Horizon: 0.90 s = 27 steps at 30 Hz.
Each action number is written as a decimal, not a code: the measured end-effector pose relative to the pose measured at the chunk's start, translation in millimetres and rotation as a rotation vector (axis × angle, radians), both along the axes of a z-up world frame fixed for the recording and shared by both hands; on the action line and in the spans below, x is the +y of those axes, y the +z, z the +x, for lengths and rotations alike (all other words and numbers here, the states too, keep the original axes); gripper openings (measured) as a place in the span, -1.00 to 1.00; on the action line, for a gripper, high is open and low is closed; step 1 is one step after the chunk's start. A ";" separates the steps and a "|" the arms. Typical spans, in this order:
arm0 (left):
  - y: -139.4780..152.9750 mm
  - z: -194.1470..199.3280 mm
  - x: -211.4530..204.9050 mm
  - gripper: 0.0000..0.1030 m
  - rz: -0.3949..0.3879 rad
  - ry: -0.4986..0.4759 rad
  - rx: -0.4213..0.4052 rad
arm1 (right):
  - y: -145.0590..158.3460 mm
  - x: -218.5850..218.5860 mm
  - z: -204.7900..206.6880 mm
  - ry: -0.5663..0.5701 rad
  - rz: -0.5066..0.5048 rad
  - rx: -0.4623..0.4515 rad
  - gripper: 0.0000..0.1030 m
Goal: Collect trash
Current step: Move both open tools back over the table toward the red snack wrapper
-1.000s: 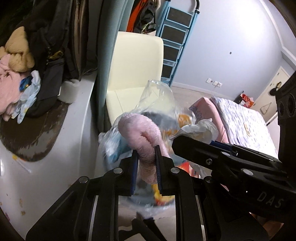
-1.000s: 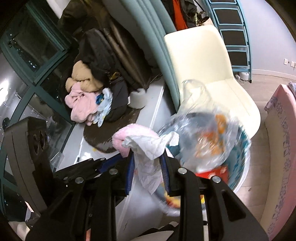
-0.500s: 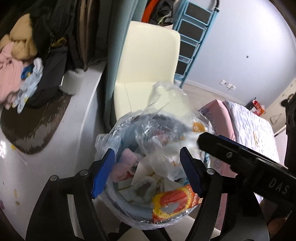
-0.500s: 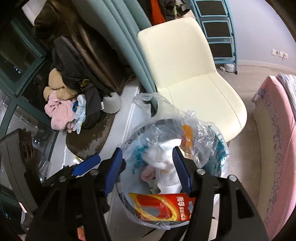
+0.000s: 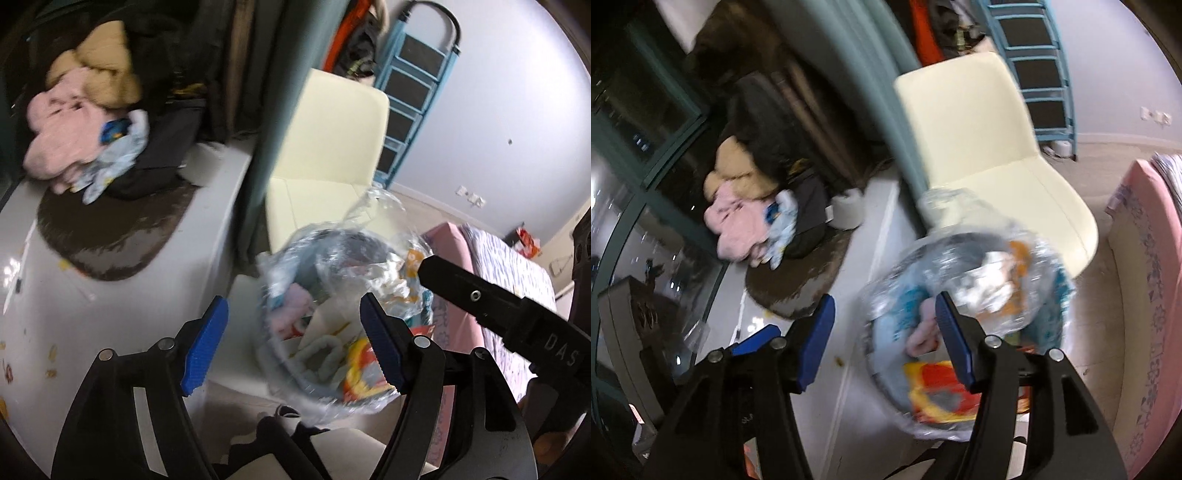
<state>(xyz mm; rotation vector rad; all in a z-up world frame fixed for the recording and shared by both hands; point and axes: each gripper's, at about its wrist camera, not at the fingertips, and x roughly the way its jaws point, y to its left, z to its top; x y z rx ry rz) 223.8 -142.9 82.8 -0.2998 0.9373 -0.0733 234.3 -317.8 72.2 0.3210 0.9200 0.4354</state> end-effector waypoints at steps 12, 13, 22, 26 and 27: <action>-10.0 -134.4 111.3 0.41 0.013 0.273 0.046 | -10.6 127.6 -70.6 0.297 -0.031 0.040 0.07; -11.1 -148.3 120.9 0.43 0.018 0.296 0.053 | -12.2 141.5 -81.3 0.329 -0.030 0.044 0.10; -20.4 -255.0 185.8 0.50 0.044 0.474 0.105 | -17.5 243.4 -165.6 0.577 -0.050 0.046 0.16; -21.7 -292.3 207.8 0.52 0.040 0.574 0.111 | -20.5 283.3 -193.0 0.684 -0.092 0.052 0.16; -22.3 -302.9 213.6 0.53 0.041 0.603 0.109 | -22.0 292.5 -200.3 0.710 -0.098 0.052 0.16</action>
